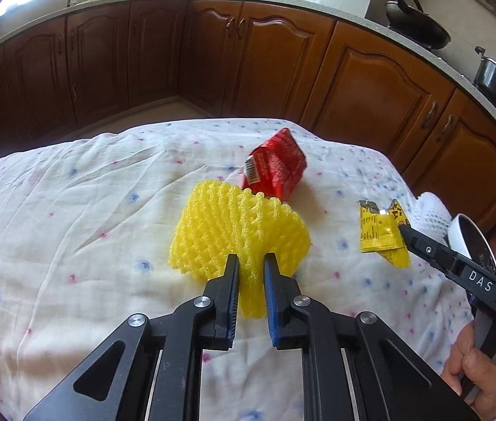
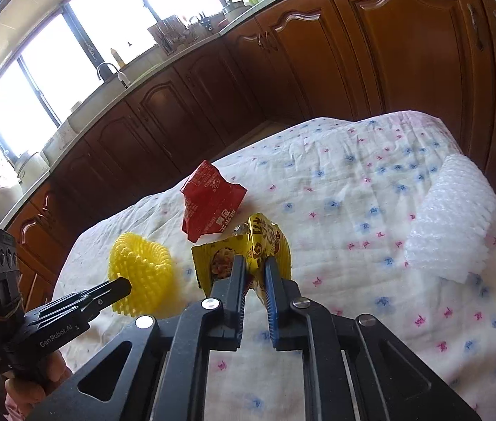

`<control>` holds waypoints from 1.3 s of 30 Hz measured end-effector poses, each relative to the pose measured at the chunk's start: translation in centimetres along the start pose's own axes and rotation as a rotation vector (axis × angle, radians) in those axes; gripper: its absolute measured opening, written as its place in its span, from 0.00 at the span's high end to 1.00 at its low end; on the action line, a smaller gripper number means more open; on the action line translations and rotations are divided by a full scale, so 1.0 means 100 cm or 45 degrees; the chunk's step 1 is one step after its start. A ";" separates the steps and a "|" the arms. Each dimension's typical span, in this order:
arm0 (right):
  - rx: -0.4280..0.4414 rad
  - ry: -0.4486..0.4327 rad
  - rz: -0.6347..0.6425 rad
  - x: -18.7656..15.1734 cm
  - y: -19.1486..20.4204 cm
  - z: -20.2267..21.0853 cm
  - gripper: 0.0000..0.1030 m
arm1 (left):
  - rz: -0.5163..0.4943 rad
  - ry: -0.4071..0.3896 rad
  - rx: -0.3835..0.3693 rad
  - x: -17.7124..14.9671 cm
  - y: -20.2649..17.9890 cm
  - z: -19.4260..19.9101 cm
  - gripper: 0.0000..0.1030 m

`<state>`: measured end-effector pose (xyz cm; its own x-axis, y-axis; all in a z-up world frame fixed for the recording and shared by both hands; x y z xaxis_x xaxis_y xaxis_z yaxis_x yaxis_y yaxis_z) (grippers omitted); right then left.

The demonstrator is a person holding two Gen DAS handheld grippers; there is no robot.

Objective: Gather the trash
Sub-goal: 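Grasp the yellow foam mesh with the left gripper while the right grasps the yellow wrapper, then carry the mesh and wrapper over the bin and open both grippers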

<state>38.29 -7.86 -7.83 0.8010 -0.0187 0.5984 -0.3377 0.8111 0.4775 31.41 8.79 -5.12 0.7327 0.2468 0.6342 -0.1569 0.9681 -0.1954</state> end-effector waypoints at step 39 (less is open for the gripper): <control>-0.284 -0.385 -0.301 -0.075 -0.131 0.229 0.92 | -0.369 0.066 -0.445 -0.047 -0.199 0.033 0.89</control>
<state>25.32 -31.72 -3.81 0.6517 -0.3624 0.6664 -0.0209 0.8696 0.4933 28.91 -11.52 -1.74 0.7472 -0.0435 0.6632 0.2858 0.9219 -0.2616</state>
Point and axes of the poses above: each gripper's, at about its wrist camera, not at the fingertips, and z roughly against the way its jaws point, y to its left, x to its top, the point moved 4 cm from there along -z, roughly the way its jaws point, and after that the axes turned 1 degree about x, right-handed, at the moved point
